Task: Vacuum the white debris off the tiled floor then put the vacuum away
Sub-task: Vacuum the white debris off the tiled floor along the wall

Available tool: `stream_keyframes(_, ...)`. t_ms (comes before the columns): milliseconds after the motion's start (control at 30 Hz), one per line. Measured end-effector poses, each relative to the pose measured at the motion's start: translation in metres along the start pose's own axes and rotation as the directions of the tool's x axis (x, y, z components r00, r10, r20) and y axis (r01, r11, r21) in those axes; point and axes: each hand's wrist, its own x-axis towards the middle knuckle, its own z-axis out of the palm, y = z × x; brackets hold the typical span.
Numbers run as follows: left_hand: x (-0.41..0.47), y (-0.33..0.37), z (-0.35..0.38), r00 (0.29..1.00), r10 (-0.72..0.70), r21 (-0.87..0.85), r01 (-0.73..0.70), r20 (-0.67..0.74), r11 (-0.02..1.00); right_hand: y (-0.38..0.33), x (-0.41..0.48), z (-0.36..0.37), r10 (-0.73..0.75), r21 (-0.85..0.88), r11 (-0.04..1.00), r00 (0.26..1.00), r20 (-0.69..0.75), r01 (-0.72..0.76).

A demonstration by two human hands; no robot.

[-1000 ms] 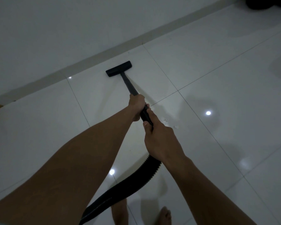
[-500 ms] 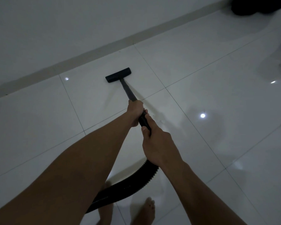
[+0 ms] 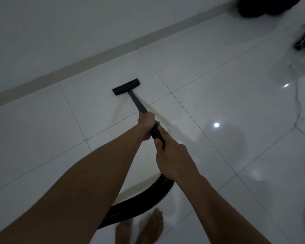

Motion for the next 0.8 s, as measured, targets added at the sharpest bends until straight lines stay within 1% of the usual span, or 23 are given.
stream_keyframes(200, -0.008, -0.013, 0.002, 1.0, -0.015, 0.028, 0.015, 0.008, 1.0, 0.005, -0.019, 0.0, 0.021, 0.007, 1.0, 1.0, -0.015, -0.02)
stream_keyframes(333, -0.014, -0.02, -0.004, 1.0, -0.023, 0.015, 0.022, 0.014, 1.0, 0.002, -0.033, 0.004, 0.034, 0.014, 0.999, 0.999, -0.016, -0.034)
stream_keyframes(567, -0.036, -0.031, -0.003, 0.999, -0.04, 0.032, 0.038, 0.033, 0.999, 0.008, -0.052, 0.005, 0.028, 0.015, 1.0, 0.998, -0.049, -0.027)
stream_keyframes(800, -0.051, -0.044, 0.002, 0.999, -0.033, 0.027, 0.032, 0.031, 0.999, 0.019, -0.066, 0.005, 0.016, 0.036, 0.999, 0.999, -0.044, -0.015)
